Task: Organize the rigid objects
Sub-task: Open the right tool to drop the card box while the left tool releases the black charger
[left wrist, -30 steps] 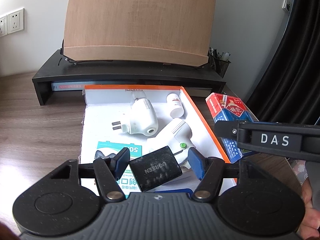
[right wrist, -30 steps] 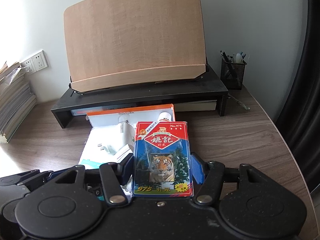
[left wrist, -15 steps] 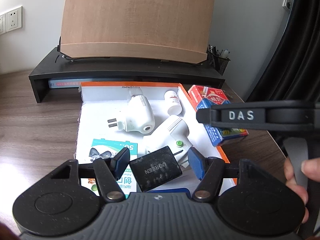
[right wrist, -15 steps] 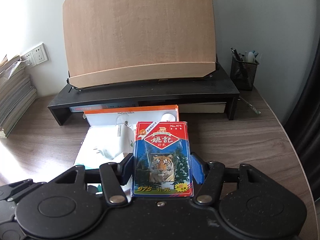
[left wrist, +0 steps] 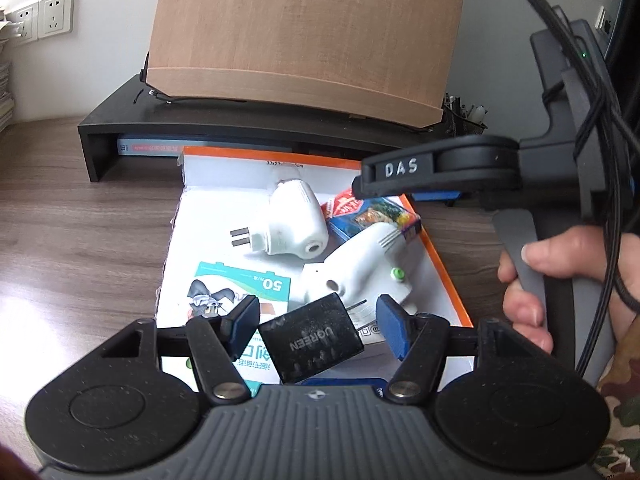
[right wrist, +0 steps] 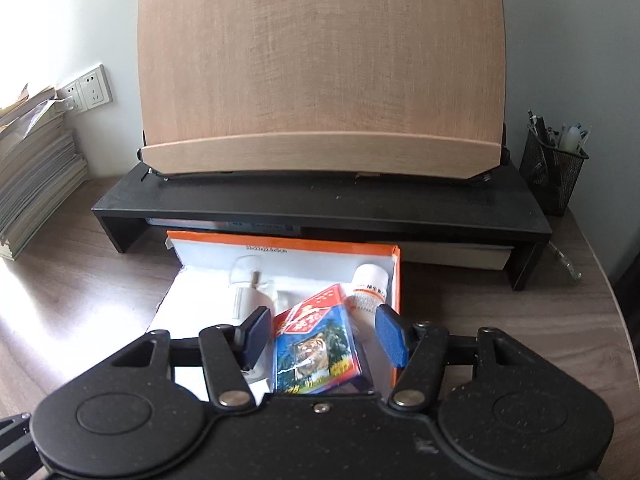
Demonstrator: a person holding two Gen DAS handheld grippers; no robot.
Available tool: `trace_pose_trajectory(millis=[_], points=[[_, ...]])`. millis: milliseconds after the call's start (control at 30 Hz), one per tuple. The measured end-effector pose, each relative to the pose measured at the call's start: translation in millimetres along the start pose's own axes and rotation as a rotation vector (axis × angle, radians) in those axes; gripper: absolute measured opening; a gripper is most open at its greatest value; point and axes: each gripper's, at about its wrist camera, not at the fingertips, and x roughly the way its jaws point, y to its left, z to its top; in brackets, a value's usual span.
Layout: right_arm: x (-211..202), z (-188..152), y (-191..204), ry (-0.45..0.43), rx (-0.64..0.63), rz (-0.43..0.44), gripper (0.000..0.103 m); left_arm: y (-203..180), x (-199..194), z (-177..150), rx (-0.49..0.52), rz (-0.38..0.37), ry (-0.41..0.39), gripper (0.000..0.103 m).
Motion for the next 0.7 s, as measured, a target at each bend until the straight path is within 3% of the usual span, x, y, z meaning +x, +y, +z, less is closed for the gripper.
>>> trace_pose_trajectory(millis=[67,100,300,367,533,700], points=[[-7.3,0.3,-4.6,-0.014,0.009,-0.005,0.071,-0.6,0.0,-0.7,0.0,-0.005,0.001,0.058],[-12.2,-0.7,-7.1,-0.021,0.018,-0.005,0.071,-1.3,-0.1,-0.7,0.001,-0.002,0.001,0.06],[-56.3,-14.0,-13.6,-0.069,0.028,-0.03,0.073,-4.0,-4.8,-0.5,0.005,-0.001,-0.006,0.075],[-73.3,-20.0,-14.4,-0.083,0.029,-0.045,0.076,-3.5,-10.2,0.8,0.004,0.009,-0.011,0.087],[-110.3,-40.4,-7.8,-0.08,0.035,-0.074,0.079,-4.4,-39.8,1.5,0.014,0.053,-0.026,0.103],[-142.4,-69.6,6.2,-0.057,0.054,-0.082,0.083,-3.3,-70.2,-7.9,0.009,0.099,-0.017,0.103]])
